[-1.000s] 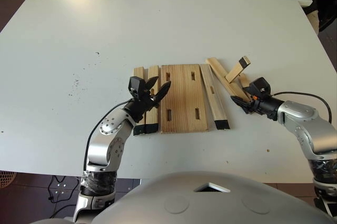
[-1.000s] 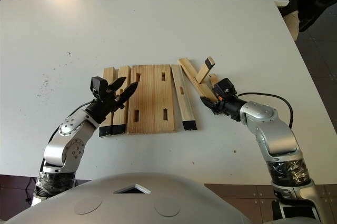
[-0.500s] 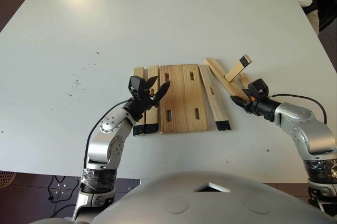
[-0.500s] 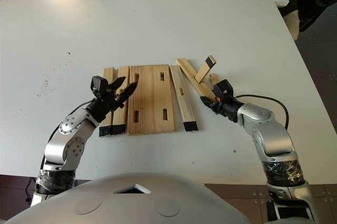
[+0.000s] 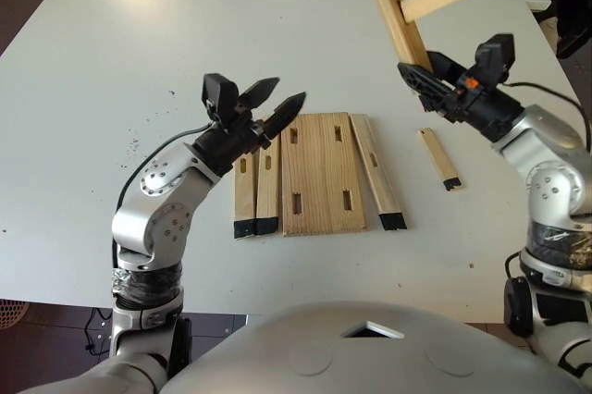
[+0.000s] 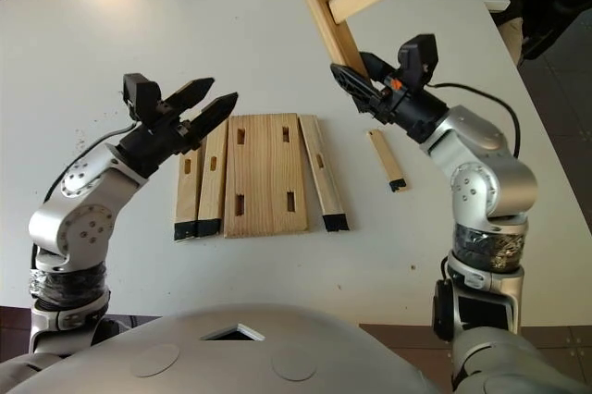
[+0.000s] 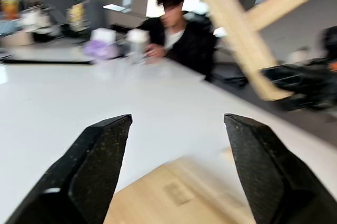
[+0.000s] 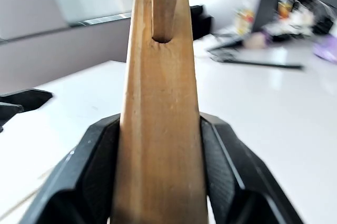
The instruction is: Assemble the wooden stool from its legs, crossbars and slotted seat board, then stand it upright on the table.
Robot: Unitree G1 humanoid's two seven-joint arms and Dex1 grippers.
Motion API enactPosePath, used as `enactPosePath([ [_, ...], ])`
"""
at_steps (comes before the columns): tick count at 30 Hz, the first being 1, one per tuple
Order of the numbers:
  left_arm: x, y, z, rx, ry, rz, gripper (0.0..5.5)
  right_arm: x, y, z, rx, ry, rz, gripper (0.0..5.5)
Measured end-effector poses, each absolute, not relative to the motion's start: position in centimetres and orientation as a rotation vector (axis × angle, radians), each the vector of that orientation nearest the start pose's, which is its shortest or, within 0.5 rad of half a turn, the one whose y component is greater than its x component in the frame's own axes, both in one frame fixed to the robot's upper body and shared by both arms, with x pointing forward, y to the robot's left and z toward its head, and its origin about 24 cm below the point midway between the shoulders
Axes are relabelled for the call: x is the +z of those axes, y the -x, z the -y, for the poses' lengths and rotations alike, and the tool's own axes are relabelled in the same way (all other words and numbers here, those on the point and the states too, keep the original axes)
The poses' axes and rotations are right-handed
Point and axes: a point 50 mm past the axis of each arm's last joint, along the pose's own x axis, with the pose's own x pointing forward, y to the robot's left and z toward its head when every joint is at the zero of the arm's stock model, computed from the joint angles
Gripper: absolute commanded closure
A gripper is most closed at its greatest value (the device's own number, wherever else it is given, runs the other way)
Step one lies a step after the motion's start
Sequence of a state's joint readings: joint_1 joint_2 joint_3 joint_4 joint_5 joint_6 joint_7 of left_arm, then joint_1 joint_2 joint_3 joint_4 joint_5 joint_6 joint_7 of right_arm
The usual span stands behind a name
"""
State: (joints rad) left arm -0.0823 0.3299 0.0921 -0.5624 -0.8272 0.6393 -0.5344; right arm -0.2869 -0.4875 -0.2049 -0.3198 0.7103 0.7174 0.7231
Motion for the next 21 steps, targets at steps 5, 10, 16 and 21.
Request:
enactPosePath([
  [5,18.8,-22.1,-13.7,-1.124,0.45,0.144,1.44,19.3,-25.0,18.6,1.232,-0.253,-0.017,3.41],
  [10,19.5,-22.2,-14.0,-1.195,0.537,0.143,1.44,20.3,-24.5,19.5,1.397,-0.221,-0.078,3.41],
  [16,19.5,-21.9,-13.6,-1.251,0.542,0.118,1.44,20.0,-24.2,18.8,1.543,-0.178,-0.154,3.41],
  [21,19.3,-21.8,-13.1,-1.275,0.541,0.094,1.44,19.2,-24.1,18.0,1.598,-0.125,-0.189,3.41],
])
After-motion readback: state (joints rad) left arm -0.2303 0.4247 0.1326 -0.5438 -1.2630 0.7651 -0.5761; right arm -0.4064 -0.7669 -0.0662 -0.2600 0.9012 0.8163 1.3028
